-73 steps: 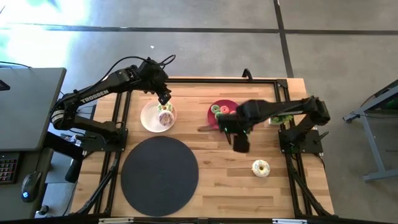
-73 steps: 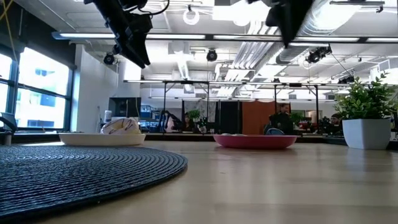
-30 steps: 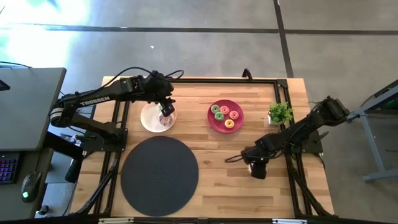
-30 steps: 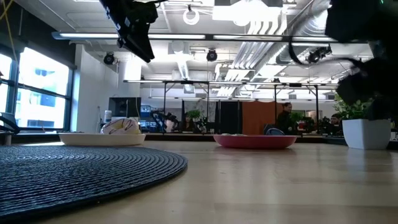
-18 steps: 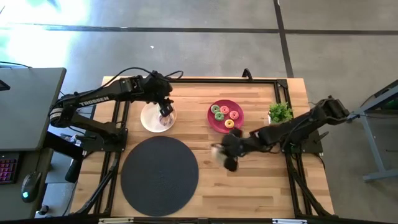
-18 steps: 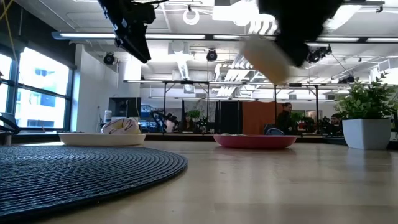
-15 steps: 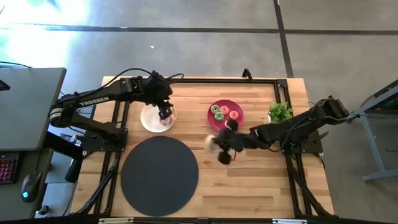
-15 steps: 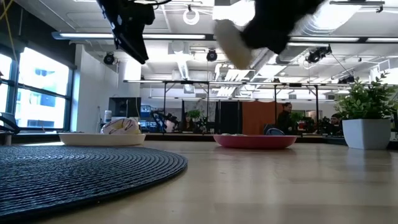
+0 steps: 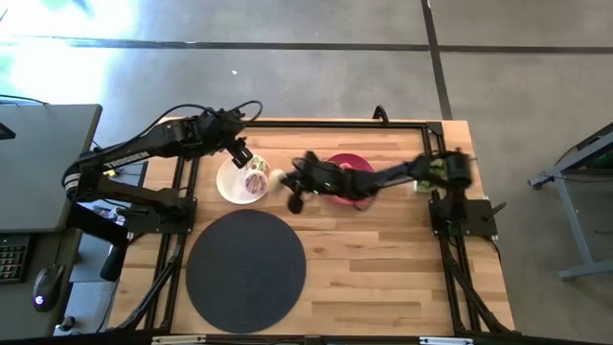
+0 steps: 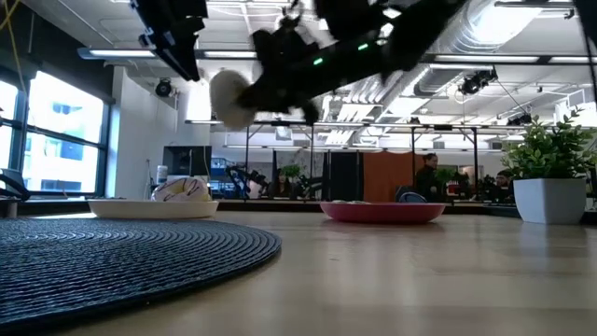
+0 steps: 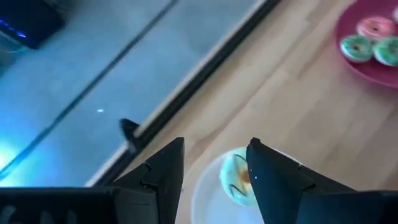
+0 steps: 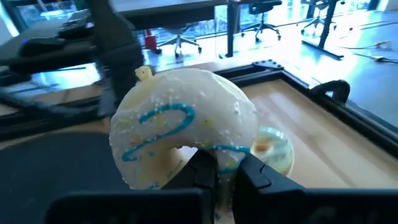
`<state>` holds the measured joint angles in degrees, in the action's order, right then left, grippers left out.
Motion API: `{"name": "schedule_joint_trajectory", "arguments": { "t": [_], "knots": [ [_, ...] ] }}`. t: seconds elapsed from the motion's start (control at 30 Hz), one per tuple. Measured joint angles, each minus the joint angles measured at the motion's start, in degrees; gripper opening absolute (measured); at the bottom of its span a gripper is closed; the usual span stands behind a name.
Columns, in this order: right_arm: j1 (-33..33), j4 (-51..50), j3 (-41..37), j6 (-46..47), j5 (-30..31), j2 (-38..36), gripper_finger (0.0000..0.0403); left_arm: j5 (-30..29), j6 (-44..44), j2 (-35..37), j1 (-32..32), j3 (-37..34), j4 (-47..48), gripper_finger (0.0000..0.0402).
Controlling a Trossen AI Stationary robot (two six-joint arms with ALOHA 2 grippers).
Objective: Pick & Place donuts
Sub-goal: Put the large white donut on the white plate
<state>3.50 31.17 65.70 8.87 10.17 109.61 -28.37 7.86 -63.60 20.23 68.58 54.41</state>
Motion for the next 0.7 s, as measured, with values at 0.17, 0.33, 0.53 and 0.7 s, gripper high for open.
{"name": "schedule_joint_trajectory", "arguments": {
  "t": [0.17, 0.33, 0.53, 0.7],
  "knots": [
    [2.15, -4.76, 15.8, -0.89, -3.5, 11.81, 0.0013, -0.49, -0.02, 0.54, -0.02, 0.0, 0.68, 0.0165],
    [2.99, -14.9, 32.34, -2.35, -6.86, 21.9, 0.0023, -0.64, -0.52, 0.37, 0.0, 0.0, 2.38, 0.0165],
    [3.0, -20.84, 46.24, -0.93, -6.68, 30.91, 0.0015, -0.41, -0.27, 0.3, 0.0, 0.0, 5.18, 0.0165],
    [2.92, -26.79, 49.31, 0.06, -2.01, 33.52, 0.003, 0.02, 0.63, 0.3, 0.0, 0.0, 11.23, 0.0165]
  ]
}}
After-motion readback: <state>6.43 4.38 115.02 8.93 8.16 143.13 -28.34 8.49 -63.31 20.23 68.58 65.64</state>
